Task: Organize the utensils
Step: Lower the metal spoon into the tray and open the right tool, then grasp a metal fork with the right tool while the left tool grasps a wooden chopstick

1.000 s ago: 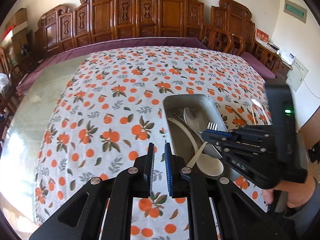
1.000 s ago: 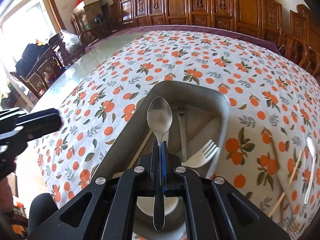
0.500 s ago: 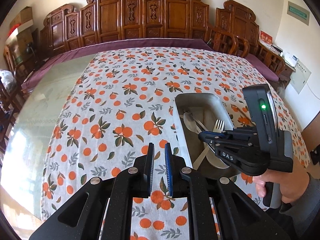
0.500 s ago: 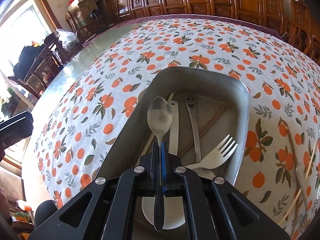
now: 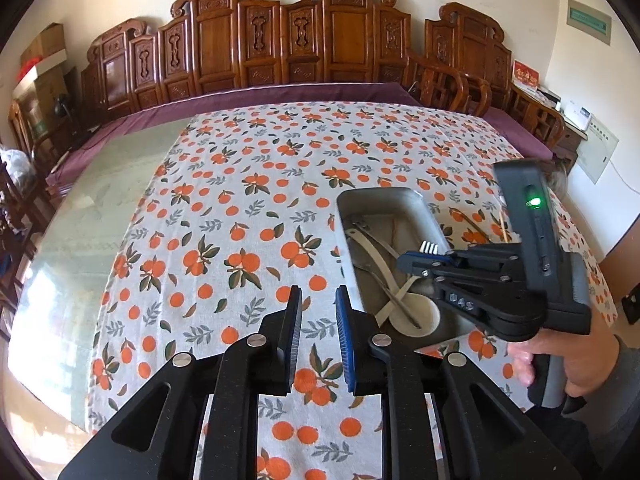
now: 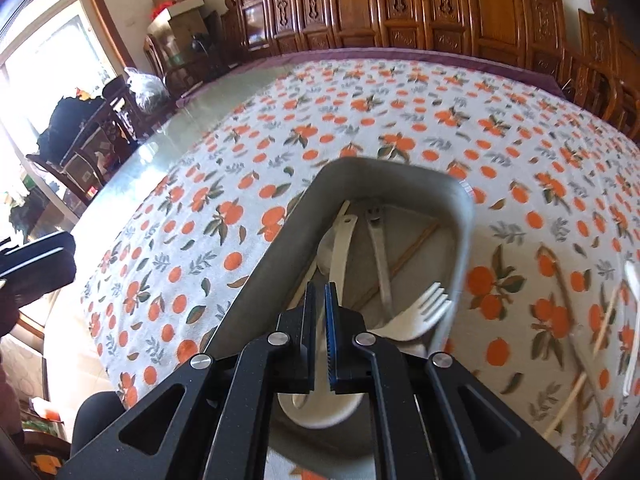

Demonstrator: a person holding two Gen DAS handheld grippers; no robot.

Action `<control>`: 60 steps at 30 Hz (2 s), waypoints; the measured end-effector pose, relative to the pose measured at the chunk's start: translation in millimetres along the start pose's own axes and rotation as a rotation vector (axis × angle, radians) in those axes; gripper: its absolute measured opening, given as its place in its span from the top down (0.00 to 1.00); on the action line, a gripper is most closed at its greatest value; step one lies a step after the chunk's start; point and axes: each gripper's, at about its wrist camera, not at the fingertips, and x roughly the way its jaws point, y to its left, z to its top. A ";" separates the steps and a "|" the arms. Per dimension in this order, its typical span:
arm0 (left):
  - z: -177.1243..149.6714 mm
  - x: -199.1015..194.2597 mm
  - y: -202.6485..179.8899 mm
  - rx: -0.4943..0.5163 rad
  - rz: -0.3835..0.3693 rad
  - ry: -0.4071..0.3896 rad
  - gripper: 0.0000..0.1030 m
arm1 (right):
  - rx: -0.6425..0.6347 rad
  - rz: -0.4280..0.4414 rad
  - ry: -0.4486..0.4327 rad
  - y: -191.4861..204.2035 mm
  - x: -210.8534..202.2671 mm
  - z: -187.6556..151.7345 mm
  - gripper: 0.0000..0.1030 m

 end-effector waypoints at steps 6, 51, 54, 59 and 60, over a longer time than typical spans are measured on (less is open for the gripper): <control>2.9 -11.6 -20.9 0.020 -0.019 -0.027 0.68 | -0.031 -0.033 -0.062 -14.9 -49.0 -13.3 0.93; 32.0 66.6 -190.3 0.246 -0.226 0.054 0.35 | -0.017 -0.227 0.059 -207.1 -109.1 -122.5 0.64; 29.6 75.0 -194.8 0.256 -0.227 0.074 0.35 | -0.022 -0.201 0.062 -207.3 -100.3 -113.1 0.64; 27.0 84.0 -199.9 0.257 -0.230 0.098 0.35 | -0.061 -0.174 0.100 -205.3 -80.3 -100.4 0.65; 26.6 85.4 -201.0 0.256 -0.232 0.102 0.35 | -0.065 -0.169 0.106 -205.5 -77.4 -99.1 0.72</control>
